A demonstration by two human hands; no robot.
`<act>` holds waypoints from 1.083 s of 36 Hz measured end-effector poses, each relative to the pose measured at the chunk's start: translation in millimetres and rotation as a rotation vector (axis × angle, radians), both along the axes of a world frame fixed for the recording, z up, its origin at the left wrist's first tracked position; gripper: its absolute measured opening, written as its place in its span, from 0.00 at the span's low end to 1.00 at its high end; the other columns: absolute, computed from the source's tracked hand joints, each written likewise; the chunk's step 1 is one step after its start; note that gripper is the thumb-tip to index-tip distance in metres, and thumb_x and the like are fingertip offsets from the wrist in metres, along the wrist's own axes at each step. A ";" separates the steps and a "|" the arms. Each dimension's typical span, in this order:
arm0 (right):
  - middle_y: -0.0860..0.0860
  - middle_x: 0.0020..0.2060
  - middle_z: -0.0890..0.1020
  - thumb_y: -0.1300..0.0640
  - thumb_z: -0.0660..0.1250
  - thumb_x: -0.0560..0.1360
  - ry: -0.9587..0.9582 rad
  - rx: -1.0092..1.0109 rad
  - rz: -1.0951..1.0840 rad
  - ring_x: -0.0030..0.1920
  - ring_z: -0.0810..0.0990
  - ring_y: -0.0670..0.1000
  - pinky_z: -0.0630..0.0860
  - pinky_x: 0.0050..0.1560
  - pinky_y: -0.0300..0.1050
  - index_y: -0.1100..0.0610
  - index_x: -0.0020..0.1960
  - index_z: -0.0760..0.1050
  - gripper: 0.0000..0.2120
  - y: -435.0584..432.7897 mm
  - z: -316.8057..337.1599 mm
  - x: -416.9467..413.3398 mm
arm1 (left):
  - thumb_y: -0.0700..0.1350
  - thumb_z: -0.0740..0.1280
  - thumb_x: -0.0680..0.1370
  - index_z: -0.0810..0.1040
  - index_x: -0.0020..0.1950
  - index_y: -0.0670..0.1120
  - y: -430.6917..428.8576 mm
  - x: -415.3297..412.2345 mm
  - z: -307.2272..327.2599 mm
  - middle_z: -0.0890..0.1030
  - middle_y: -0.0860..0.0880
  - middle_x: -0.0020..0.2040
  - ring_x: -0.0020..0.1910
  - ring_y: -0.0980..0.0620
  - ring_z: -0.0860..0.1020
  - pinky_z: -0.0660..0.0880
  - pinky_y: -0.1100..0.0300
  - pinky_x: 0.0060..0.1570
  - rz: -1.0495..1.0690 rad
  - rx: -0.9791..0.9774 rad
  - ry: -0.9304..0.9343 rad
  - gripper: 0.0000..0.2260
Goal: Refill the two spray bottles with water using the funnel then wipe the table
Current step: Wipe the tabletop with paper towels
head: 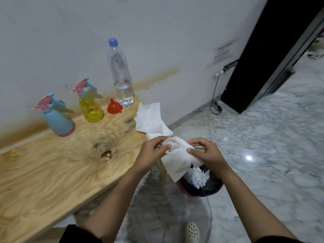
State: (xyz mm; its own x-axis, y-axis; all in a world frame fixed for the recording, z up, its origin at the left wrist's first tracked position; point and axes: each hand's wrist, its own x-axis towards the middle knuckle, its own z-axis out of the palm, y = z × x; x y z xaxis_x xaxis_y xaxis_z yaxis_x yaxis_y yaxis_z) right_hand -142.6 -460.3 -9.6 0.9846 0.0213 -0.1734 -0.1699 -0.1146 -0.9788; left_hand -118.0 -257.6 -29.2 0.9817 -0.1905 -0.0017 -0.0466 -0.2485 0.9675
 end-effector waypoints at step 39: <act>0.54 0.63 0.77 0.61 0.63 0.77 0.449 -0.488 -0.085 0.62 0.74 0.52 0.69 0.62 0.41 0.59 0.66 0.71 0.18 -218.8 -235.7 98.7 | 0.55 0.64 0.78 0.44 0.78 0.46 -261.3 132.5 -226.6 0.46 0.49 0.78 0.77 0.50 0.43 0.48 0.52 0.74 -0.519 0.768 0.335 0.38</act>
State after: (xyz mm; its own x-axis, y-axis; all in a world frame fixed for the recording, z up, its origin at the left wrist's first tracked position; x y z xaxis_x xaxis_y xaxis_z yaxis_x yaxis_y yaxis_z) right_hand -43.9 -679.2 -245.3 0.8094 -0.2381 -0.5369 -0.5768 -0.4941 -0.6505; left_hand 14.6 -518.9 -255.8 0.7030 -0.4279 -0.5681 -0.0804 -0.8415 0.5343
